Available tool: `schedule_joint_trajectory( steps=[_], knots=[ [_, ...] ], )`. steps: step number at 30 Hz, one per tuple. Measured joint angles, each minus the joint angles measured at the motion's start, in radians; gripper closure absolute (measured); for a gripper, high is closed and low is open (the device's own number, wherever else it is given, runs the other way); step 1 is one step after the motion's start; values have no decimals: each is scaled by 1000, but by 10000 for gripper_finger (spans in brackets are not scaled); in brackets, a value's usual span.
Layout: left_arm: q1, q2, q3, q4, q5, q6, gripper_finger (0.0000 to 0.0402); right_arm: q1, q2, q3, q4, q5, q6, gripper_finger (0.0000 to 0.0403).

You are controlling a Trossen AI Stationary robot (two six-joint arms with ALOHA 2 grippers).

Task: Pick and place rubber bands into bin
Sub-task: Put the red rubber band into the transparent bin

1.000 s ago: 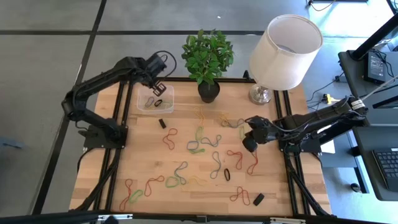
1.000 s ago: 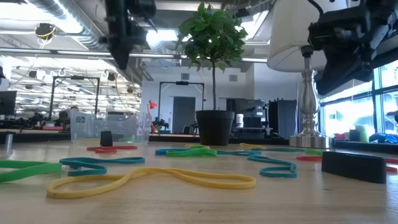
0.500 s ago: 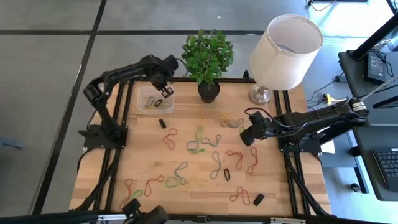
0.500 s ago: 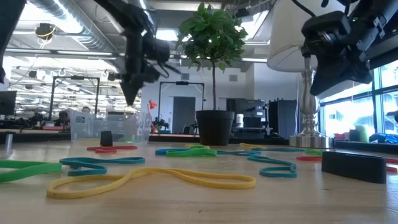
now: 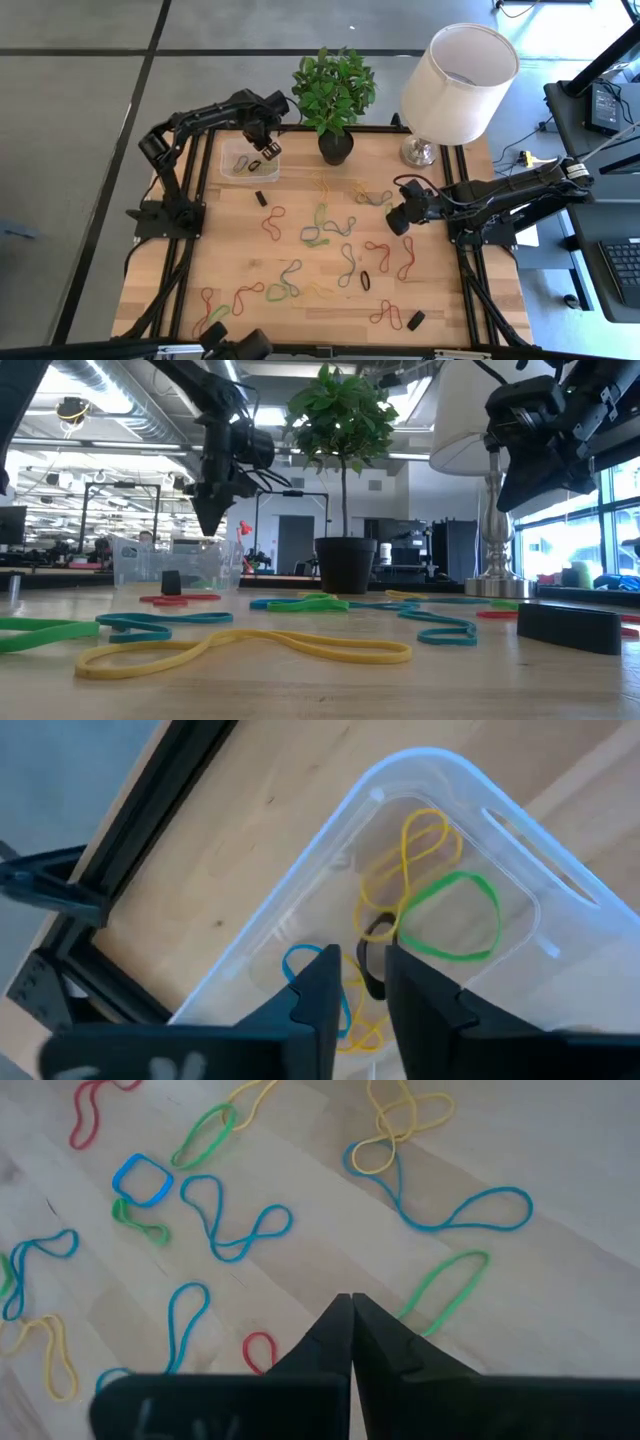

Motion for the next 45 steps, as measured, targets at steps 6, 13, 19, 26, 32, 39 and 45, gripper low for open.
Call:
schedule_joint_trajectory(
  steps=[6, 13, 19, 26, 32, 39, 45],
  knots=[
    [-30, -100, 0, -23, 53, -75, 300, 0, 0, 0, -3, 0, -71, 395],
    [-156, -285, 0, -21, 15, -231, 329, 0, 0, 0, -3, 0, -98, 395],
    [-396, -388, 0, -17, -71, -372, 389, 0, 0, 5, -13, -30, -177, 396],
    [-720, -382, -11, 38, -206, -499, 400, 25, 0, 72, -186, -82, -194, 401],
    [-925, -381, -144, 365, -264, -466, 400, 51, 3, 88, -358, -182, -63, 401],
    [-1008, -380, -296, 711, -208, -468, 399, 79, 48, 14, -333, -207, -14, 379],
    [-1025, -381, -314, 740, -208, -543, 399, 81, 124, -69, -251, -234, -12, 324]
  ],
)
